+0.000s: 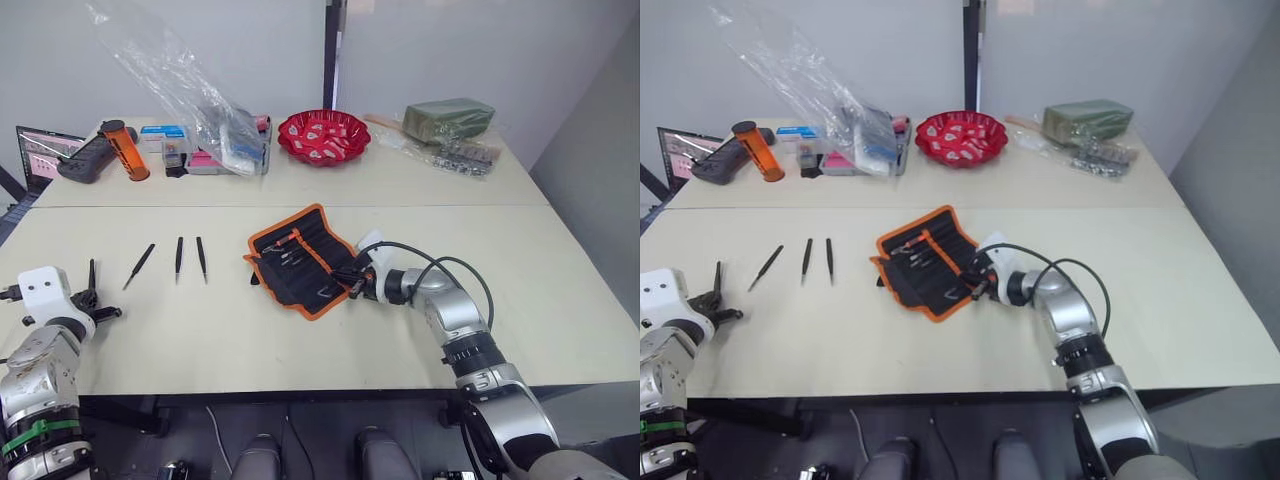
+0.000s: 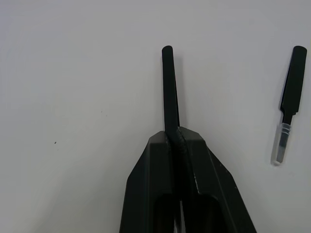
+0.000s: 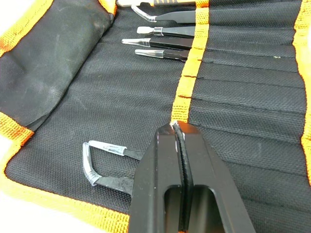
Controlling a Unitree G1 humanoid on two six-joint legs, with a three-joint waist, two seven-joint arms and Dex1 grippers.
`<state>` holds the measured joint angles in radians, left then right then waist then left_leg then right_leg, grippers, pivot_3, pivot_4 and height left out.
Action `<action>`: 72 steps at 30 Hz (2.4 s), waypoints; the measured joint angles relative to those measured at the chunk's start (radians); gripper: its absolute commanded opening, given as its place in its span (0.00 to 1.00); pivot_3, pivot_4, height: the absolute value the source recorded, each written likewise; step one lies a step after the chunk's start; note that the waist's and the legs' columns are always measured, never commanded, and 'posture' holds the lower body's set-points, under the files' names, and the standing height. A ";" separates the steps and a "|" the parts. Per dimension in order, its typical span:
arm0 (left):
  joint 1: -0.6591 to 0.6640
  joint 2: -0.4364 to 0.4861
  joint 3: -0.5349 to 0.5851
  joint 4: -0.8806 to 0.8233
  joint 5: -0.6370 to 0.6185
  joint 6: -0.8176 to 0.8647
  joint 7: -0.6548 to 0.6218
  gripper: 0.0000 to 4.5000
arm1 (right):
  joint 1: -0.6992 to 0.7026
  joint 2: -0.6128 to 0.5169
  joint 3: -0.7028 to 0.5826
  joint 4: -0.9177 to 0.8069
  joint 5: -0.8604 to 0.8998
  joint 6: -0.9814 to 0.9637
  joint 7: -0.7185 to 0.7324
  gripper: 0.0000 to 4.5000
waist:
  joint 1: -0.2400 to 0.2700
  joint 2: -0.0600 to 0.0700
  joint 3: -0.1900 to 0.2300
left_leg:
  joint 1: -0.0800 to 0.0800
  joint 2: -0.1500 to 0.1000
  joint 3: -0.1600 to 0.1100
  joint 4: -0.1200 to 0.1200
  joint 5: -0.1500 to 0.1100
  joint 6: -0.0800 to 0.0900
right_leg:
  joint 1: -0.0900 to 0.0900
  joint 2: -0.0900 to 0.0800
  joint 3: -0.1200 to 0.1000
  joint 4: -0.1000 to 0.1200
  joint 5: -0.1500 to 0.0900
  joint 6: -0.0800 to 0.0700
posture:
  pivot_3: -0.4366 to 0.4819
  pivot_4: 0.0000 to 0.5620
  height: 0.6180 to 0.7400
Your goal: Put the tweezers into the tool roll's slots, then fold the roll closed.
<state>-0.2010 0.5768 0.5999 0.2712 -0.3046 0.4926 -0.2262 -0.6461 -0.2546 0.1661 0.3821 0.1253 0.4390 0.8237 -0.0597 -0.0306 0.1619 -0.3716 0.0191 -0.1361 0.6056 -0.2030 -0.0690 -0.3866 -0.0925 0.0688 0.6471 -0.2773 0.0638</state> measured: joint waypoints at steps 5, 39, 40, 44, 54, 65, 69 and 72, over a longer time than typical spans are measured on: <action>0.054 -0.016 0.048 -0.064 -0.049 0.012 0.013 0.01 | 0.001 0.007 0.000 -0.005 0.008 0.011 -0.004 0.00 | -0.003 0.000 0.000 | 0.000 0.000 0.000 -0.001 0.000 0.000 | -0.001 0.000 0.000 0.000 0.000 0.000 | 0.48 0.27 1.00; -0.741 0.105 -1.043 -0.065 0.101 0.336 -0.729 0.01 | 0.102 0.054 -0.028 -0.111 0.017 -0.001 -0.160 0.00 | -0.004 0.003 0.003 | -0.004 0.000 0.000 0.001 0.000 0.000 | -0.002 0.001 0.000 -0.001 -0.005 0.009 | 0.48 0.27 1.00; -0.742 0.106 -1.054 -0.060 0.111 0.336 -0.744 0.01 | 0.105 0.054 -0.028 -0.114 0.017 -0.001 -0.164 0.00 | -0.005 0.003 0.003 | -0.004 0.000 0.000 0.001 0.000 0.000 | -0.002 0.001 0.000 -0.001 -0.005 0.009 | 0.48 0.27 1.00; -0.741 0.106 -1.059 -0.047 0.150 0.336 -0.767 0.01 | 0.112 0.055 -0.033 -0.119 0.017 -0.002 -0.178 0.00 | -0.003 0.003 0.003 | -0.004 -0.001 0.000 0.002 0.000 0.000 | -0.001 0.001 0.000 0.000 -0.005 0.009 | 0.48 0.27 1.00; -0.722 0.085 -1.054 -0.036 0.188 0.344 -0.772 0.01 | 0.118 0.055 -0.037 -0.125 0.017 -0.003 -0.180 0.00 | 0.000 0.003 0.003 | -0.004 -0.001 0.000 0.002 0.000 0.000 | -0.001 0.001 0.000 0.000 -0.006 0.009 | 0.48 0.27 1.00; -0.730 -0.006 -1.030 0.029 0.212 0.335 -0.723 0.01 | 0.113 0.049 -0.037 -0.119 0.017 -0.003 -0.180 0.00 | 0.003 0.003 0.003 | -0.004 -0.001 -0.001 0.003 0.000 0.000 | -0.001 0.001 0.000 0.000 -0.006 0.010 | 0.48 0.27 1.00; -0.741 -0.058 -1.027 0.085 0.235 0.289 -0.696 0.01 | 0.112 0.045 -0.037 -0.118 0.017 -0.003 -0.180 0.00 | 0.008 0.003 0.003 | -0.004 -0.001 -0.001 0.003 0.000 0.000 | -0.001 0.000 0.000 0.000 -0.005 0.009 | 0.48 0.27 1.00; -0.741 -0.099 -1.026 0.126 0.257 0.235 -0.672 0.01 | 0.113 0.039 -0.037 -0.118 0.017 -0.002 -0.180 0.00 | 0.012 0.003 0.003 | -0.004 -0.001 -0.001 0.004 0.000 0.000 | 0.000 0.000 0.000 0.000 -0.005 0.009 | 0.48 0.27 1.00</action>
<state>-0.9424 0.4781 -0.4261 0.3972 -0.0477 0.7277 -0.8986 -0.5335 -0.2153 0.1295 0.2639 0.1426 0.4369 0.6440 -0.0476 -0.0273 0.1645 -0.3756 0.0180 -0.1367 0.6096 -0.2028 -0.0688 -0.3871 -0.0923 0.0691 0.6475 -0.2827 0.0733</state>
